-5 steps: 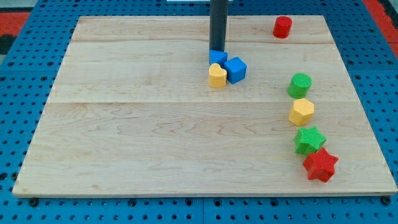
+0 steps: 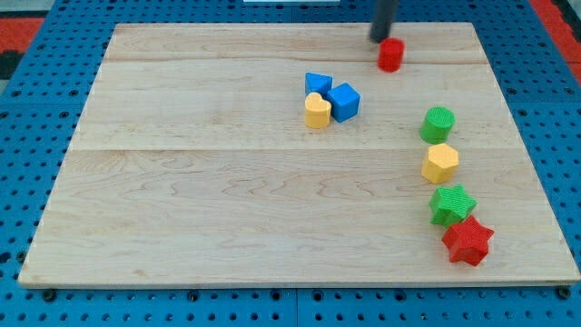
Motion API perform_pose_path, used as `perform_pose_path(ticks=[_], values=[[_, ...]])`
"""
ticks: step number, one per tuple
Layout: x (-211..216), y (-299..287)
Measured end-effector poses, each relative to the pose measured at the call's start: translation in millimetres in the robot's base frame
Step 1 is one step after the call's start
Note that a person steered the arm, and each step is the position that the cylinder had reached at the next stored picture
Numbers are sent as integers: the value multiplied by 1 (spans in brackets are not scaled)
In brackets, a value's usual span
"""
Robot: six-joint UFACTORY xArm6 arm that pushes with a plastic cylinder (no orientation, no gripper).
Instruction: Move the red circle to the yellow heart
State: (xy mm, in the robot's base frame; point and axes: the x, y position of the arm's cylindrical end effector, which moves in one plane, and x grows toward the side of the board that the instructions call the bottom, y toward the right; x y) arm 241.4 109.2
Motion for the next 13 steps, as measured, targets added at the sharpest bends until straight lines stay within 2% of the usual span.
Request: perform_pose_path(ticks=[1, 2, 3, 5, 6, 7, 8, 9, 10, 11, 13], values=[[-24, 55], [2, 122], [12, 63], [40, 65], [9, -26], [11, -104], [12, -74], [24, -86], [31, -136], [75, -139], [79, -189]])
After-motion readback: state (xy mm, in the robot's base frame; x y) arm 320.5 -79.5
